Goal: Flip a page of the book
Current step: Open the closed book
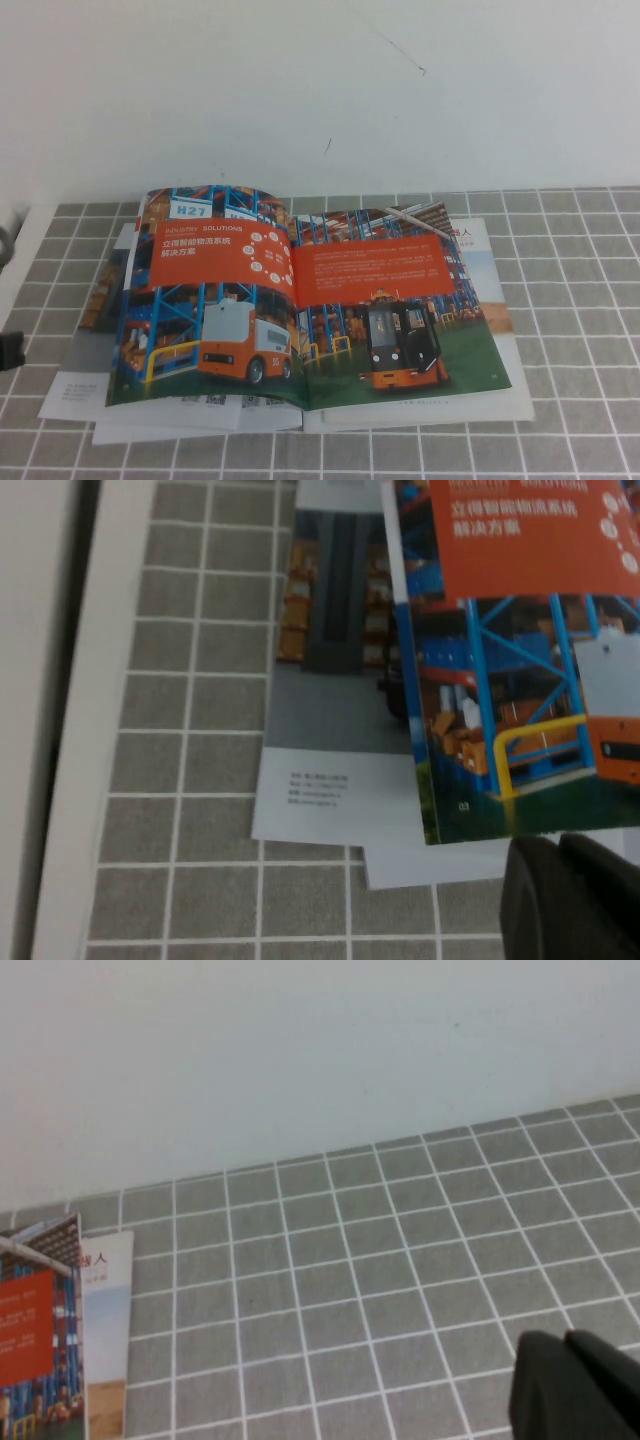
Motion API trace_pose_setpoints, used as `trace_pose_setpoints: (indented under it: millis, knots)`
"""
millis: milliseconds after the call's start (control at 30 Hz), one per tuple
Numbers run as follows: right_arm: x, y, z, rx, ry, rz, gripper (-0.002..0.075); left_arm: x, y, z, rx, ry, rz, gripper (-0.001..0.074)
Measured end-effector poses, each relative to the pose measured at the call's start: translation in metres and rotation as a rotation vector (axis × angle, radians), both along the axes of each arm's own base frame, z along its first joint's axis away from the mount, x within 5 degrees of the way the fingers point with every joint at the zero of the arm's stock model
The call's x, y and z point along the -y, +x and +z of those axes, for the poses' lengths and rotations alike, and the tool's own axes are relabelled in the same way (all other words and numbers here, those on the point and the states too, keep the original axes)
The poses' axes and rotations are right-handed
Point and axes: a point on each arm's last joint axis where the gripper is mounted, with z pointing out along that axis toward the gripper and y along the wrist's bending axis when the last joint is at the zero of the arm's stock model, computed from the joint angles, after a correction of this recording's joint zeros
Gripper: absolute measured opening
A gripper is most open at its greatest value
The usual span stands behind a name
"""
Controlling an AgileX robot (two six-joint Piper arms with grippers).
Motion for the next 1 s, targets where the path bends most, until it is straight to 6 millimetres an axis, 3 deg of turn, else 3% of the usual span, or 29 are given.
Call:
trace_pose_setpoints:
  millis: [133,300,467,733,867,1000]
  knots:
    - [-0.002,0.014,-0.003,0.012,0.011,0.02,-0.0003,0.006,0.019,-0.012,-0.057,-0.061,-0.042,-0.0004]
    - [-0.015,0.034,-0.013,-0.034,0.023,0.104,-0.0003,0.021,0.044,-0.021,-0.07,-0.293,-0.047,-0.0004]
    - [-0.03,0.047,-0.034,-0.186,-0.024,0.207,-0.0003,0.035,0.075,-0.032,-0.043,-0.364,-0.225,-0.0004]
    - [-0.048,0.062,-0.06,-0.452,0.003,0.367,-0.0003,0.046,0.135,-0.037,-0.049,-0.367,-0.399,-0.0004]
    - [-0.06,0.083,-0.06,-0.506,0.017,0.493,-0.0003,0.056,0.16,-0.039,-0.067,-0.329,-0.448,-0.0004]
    - [-0.07,0.114,-0.062,-0.529,0.052,0.558,-0.0003,0.085,0.171,-0.04,-0.112,-0.237,-0.534,-0.0004]
